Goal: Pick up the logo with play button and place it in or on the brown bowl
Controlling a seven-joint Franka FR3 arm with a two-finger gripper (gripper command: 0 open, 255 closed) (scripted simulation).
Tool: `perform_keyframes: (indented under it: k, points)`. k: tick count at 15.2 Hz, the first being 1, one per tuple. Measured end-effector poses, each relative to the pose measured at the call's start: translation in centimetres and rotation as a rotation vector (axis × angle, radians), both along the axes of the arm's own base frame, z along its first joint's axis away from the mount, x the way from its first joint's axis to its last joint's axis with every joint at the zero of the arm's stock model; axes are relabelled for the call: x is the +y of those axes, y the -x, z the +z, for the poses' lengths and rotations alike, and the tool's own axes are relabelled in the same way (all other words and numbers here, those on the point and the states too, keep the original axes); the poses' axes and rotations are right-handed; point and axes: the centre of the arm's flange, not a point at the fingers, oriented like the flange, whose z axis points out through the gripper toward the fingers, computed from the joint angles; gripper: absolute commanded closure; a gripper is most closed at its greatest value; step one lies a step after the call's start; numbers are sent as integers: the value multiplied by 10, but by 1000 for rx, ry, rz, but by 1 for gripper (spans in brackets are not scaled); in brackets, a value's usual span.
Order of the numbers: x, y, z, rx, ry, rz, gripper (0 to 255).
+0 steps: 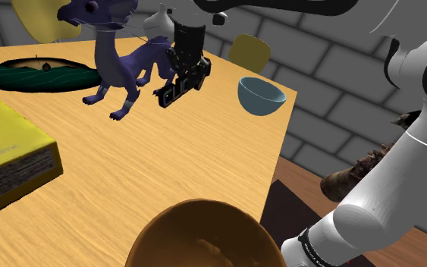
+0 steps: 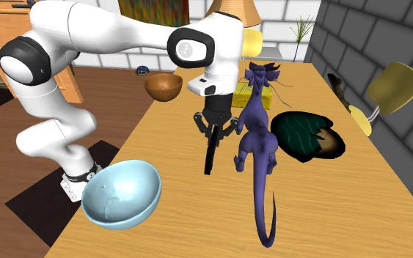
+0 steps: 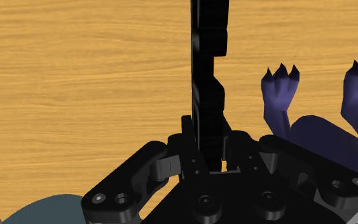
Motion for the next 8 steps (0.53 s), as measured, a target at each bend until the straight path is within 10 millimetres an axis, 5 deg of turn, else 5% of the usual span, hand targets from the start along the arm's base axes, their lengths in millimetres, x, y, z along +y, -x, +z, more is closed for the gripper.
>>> perform_keyframes:
  k: [8]
  points:
    - [0, 0, 42, 0, 0, 0, 255]
